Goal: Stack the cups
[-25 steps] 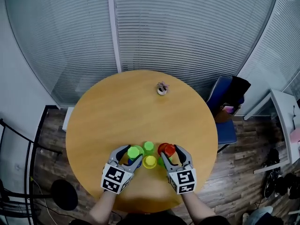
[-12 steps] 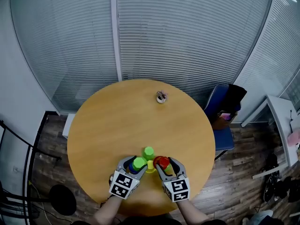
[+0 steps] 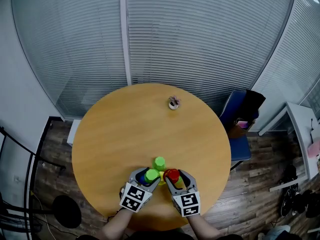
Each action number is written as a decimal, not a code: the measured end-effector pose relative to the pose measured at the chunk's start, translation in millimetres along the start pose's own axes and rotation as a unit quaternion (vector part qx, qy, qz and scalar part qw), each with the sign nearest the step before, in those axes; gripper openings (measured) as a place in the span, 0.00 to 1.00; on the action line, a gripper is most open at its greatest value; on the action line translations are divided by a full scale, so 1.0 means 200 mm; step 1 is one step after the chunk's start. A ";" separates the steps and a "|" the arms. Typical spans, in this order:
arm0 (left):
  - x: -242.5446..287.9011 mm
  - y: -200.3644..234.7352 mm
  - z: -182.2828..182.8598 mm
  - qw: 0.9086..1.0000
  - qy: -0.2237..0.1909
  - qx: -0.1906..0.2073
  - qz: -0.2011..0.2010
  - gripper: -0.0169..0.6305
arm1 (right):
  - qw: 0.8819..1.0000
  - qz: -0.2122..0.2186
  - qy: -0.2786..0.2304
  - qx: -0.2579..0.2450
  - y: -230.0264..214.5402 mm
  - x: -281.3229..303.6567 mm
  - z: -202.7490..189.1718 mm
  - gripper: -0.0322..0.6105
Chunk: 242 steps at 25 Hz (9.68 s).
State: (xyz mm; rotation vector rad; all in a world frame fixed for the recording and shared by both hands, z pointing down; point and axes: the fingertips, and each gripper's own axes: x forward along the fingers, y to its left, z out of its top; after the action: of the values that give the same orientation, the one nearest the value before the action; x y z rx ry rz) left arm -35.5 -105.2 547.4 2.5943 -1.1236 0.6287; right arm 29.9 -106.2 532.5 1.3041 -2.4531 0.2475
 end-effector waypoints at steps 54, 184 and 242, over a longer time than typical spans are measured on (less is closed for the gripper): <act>-0.08 0.18 0.62 0.991 -0.119 -0.064 -0.009 0.41 | 0.913 0.385 0.020 -0.132 -0.12 0.37 0.31 0.42; -0.71 -0.32 0.35 0.983 -0.163 -0.003 -0.082 0.31 | 0.981 0.143 -0.127 -0.031 0.23 -0.51 0.59 0.18; -1.43 -1.31 -0.25 0.987 -0.155 -0.014 0.039 0.04 | 0.984 0.090 -0.102 0.118 0.85 -1.69 -0.19 0.07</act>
State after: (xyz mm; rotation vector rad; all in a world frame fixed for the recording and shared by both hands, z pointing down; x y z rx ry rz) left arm -30.8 271.2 441.2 2.6970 -1.3179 0.2242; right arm 71.2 260.7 439.3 1.2535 -2.7919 0.4872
